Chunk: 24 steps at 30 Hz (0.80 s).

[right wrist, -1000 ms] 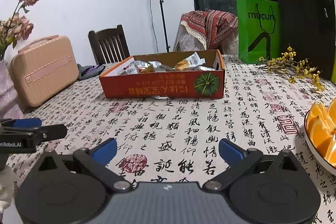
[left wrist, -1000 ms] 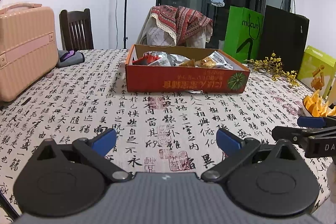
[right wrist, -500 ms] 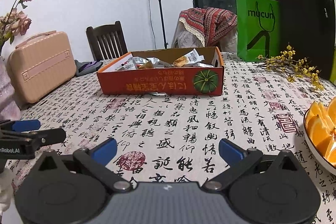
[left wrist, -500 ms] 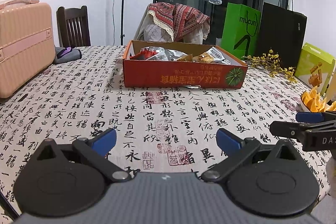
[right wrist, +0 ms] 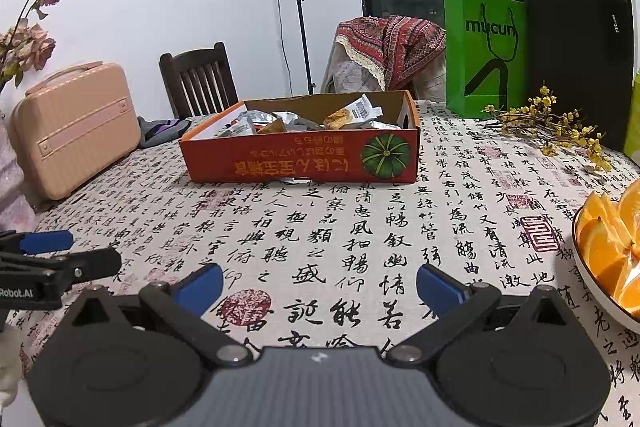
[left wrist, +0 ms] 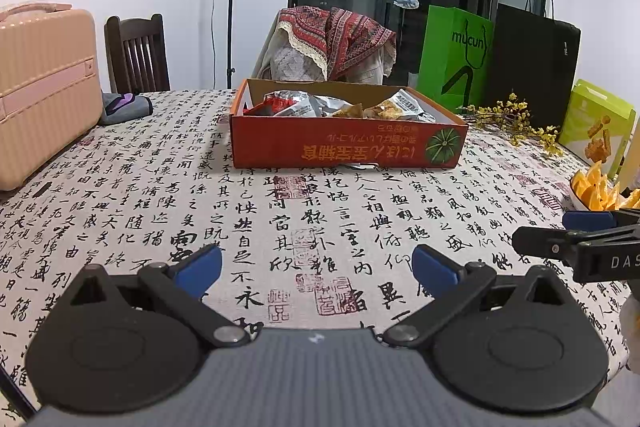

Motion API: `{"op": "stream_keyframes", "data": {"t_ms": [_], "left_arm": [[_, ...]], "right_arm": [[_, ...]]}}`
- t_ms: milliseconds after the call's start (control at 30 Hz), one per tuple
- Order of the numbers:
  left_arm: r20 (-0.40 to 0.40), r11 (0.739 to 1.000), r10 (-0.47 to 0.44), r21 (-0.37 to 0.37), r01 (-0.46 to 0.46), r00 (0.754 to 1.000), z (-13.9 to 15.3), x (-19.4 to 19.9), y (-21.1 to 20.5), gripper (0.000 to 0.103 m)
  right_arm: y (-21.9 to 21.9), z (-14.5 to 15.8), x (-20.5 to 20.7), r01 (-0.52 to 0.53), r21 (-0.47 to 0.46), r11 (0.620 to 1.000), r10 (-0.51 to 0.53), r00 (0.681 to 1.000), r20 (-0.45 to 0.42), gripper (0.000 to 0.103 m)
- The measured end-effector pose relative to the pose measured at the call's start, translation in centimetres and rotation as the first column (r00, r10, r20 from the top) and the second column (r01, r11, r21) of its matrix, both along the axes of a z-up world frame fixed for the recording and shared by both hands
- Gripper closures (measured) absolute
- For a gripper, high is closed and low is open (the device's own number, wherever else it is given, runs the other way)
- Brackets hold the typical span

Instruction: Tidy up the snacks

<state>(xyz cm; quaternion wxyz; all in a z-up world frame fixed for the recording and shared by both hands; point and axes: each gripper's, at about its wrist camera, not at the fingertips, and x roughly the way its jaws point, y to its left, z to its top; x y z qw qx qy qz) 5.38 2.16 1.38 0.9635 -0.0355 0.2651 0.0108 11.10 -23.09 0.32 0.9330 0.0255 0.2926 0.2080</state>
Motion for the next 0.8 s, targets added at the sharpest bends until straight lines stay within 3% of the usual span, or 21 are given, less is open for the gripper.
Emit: {"op": "stream_keyframes", "data": {"t_ms": [800], "left_arm": [[0.003, 1.000, -0.009, -0.001, 0.009, 1.000, -0.26, 0.18, -0.19, 0.000]], "right_arm": [[-0.16, -0.35, 0.24, 0.004, -0.002, 1.000, -0.004, 1.000, -0.005, 0.000]]}}
